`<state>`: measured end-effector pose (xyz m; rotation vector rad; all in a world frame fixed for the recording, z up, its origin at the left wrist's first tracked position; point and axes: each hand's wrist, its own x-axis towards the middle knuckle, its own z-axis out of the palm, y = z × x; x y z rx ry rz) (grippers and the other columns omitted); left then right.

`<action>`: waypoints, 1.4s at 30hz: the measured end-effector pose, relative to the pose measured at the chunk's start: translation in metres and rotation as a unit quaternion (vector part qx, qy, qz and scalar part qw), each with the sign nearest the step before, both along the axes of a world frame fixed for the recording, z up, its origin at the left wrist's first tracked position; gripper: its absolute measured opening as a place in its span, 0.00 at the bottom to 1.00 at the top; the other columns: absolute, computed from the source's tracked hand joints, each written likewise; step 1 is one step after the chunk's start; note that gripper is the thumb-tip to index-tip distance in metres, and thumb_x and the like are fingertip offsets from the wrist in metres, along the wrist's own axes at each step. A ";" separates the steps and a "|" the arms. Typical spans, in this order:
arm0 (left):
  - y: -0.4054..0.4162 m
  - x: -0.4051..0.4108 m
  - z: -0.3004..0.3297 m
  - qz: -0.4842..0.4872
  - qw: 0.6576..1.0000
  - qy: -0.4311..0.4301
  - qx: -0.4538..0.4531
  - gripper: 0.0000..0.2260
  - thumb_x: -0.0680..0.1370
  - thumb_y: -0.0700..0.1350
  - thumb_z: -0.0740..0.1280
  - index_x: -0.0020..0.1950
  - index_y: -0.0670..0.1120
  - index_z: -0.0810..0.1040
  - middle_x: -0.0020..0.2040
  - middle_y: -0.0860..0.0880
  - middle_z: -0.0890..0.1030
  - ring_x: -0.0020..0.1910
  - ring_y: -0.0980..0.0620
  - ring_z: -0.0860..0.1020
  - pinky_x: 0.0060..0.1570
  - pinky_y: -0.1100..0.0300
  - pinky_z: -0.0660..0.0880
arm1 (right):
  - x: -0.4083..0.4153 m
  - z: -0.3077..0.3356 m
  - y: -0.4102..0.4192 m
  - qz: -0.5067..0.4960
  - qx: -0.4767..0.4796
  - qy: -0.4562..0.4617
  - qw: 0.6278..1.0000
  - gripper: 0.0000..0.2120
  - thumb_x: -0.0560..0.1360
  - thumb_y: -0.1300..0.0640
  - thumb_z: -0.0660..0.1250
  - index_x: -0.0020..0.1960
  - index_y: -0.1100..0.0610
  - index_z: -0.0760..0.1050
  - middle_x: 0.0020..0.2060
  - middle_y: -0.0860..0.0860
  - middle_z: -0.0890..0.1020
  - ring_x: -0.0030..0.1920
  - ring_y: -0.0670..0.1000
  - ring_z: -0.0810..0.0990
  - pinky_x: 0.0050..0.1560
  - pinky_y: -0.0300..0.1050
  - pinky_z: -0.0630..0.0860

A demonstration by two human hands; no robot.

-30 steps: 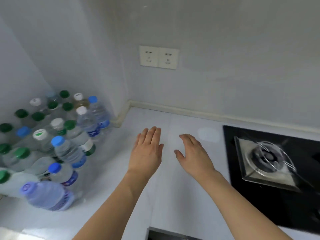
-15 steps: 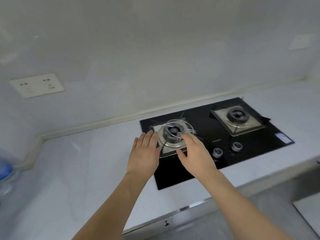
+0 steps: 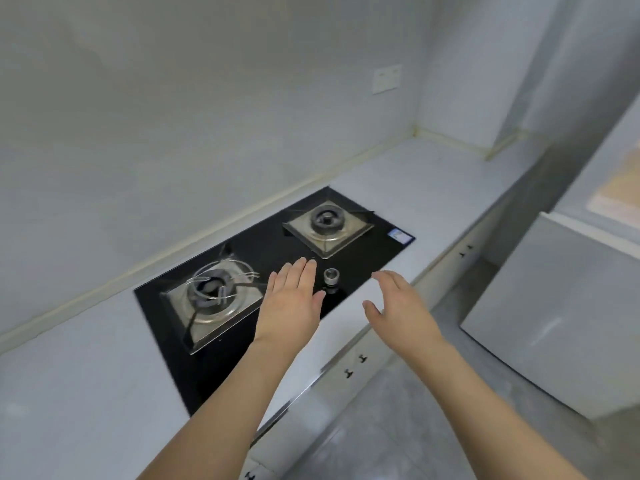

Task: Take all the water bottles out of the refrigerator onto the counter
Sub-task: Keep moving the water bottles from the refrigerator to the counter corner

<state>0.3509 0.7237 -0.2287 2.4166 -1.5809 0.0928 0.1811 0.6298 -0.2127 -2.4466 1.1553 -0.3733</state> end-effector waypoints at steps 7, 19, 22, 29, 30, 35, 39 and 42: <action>-0.063 -0.066 0.005 -0.104 0.994 0.009 -0.009 0.26 0.83 0.54 0.53 0.79 0.47 0.52 0.78 0.48 0.56 0.77 0.49 0.54 0.76 0.50 0.51 | -0.079 0.010 -0.029 -0.101 -0.006 0.013 0.995 0.25 0.79 0.52 0.61 0.74 0.55 0.61 0.73 0.51 0.65 0.70 0.52 0.66 0.69 0.44 0.63; -0.127 -0.250 0.021 -0.162 0.985 0.009 -0.055 0.24 0.80 0.51 0.59 0.73 0.41 0.66 0.70 0.43 0.71 0.69 0.44 0.69 0.70 0.45 0.63 | -0.274 0.020 -0.070 -0.162 -0.012 -0.003 0.987 0.25 0.78 0.53 0.61 0.73 0.59 0.64 0.70 0.53 0.68 0.68 0.53 0.68 0.68 0.44 0.64; -0.143 -0.301 0.024 -0.169 0.983 0.032 -0.062 0.25 0.79 0.52 0.58 0.73 0.41 0.66 0.69 0.43 0.71 0.68 0.44 0.69 0.69 0.46 0.64 | -0.323 0.024 -0.081 -0.173 -0.017 0.001 0.985 0.25 0.78 0.53 0.61 0.73 0.59 0.64 0.70 0.54 0.68 0.68 0.54 0.68 0.67 0.43 0.63; -0.168 -0.369 0.038 -0.184 0.979 0.037 -0.077 0.26 0.79 0.54 0.54 0.72 0.41 0.68 0.69 0.44 0.72 0.68 0.45 0.70 0.69 0.47 0.64 | -0.406 0.031 -0.111 -0.220 -0.013 -0.014 0.975 0.25 0.78 0.53 0.61 0.73 0.58 0.64 0.69 0.54 0.69 0.68 0.54 0.69 0.67 0.44 0.64; -0.172 -0.373 0.040 -0.187 0.979 0.037 -0.078 0.27 0.79 0.55 0.53 0.71 0.41 0.68 0.69 0.44 0.72 0.68 0.45 0.70 0.69 0.48 0.64 | -0.412 0.032 -0.114 -0.227 -0.017 -0.019 0.973 0.25 0.78 0.53 0.61 0.73 0.59 0.64 0.69 0.54 0.69 0.68 0.54 0.68 0.67 0.44 0.63; -0.203 -0.391 0.048 -0.218 0.970 0.062 -0.090 0.21 0.81 0.48 0.61 0.71 0.40 0.69 0.68 0.43 0.73 0.67 0.45 0.70 0.67 0.55 0.63 | -0.439 0.034 -0.129 -0.283 -0.030 -0.039 0.958 0.24 0.78 0.54 0.60 0.72 0.58 0.64 0.69 0.53 0.69 0.67 0.53 0.69 0.66 0.45 0.65; -0.240 -0.420 0.048 -0.247 0.962 0.097 -0.070 0.21 0.80 0.47 0.63 0.71 0.40 0.68 0.68 0.43 0.72 0.67 0.44 0.70 0.67 0.55 0.64 | -0.473 0.033 -0.145 -0.349 -0.042 -0.018 0.936 0.24 0.77 0.55 0.61 0.72 0.58 0.65 0.68 0.54 0.71 0.65 0.55 0.71 0.63 0.47 0.68; -0.265 -0.445 0.043 -0.274 0.954 0.114 -0.051 0.20 0.80 0.47 0.63 0.71 0.42 0.68 0.68 0.45 0.72 0.65 0.46 0.70 0.65 0.56 0.65 | -0.500 0.031 -0.158 -0.389 -0.033 0.007 0.921 0.25 0.76 0.56 0.61 0.71 0.59 0.66 0.68 0.56 0.71 0.65 0.58 0.70 0.63 0.49 0.68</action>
